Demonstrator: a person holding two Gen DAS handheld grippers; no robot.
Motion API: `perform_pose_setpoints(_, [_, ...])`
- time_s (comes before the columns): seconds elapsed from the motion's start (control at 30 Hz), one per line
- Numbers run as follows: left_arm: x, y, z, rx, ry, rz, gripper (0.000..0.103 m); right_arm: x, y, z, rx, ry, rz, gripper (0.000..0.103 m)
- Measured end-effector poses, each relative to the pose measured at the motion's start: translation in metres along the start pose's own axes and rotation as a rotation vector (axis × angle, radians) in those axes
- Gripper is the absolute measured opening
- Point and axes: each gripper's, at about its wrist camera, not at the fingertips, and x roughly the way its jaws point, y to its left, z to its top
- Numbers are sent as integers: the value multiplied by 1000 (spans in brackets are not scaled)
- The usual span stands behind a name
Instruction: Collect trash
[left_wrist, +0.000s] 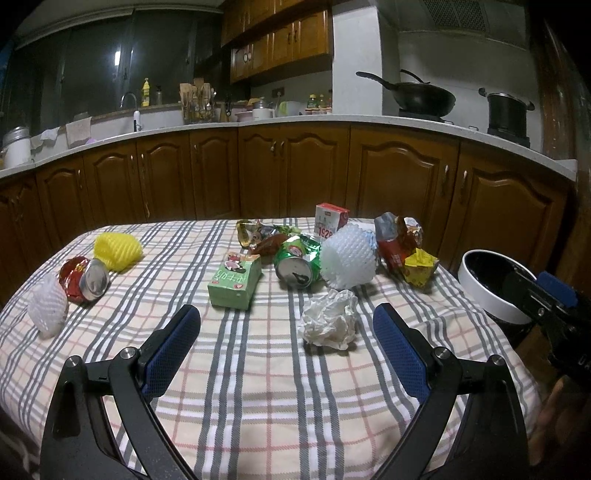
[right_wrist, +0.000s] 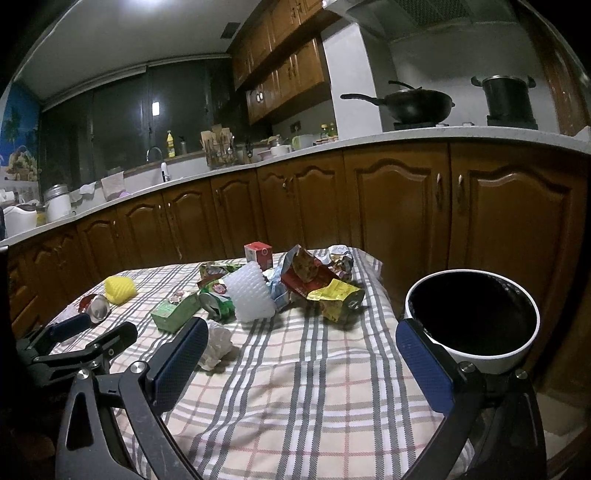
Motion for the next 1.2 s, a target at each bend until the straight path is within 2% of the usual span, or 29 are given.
perform_pose_setpoints(0.7, [2, -1, -1, 2, 1, 0, 97, 2, 1, -2, 6, 9, 8, 102])
perform_pose_setpoints(1.2, [24, -1, 2, -2, 67, -25, 97, 24, -12, 0, 46, 80, 38, 102])
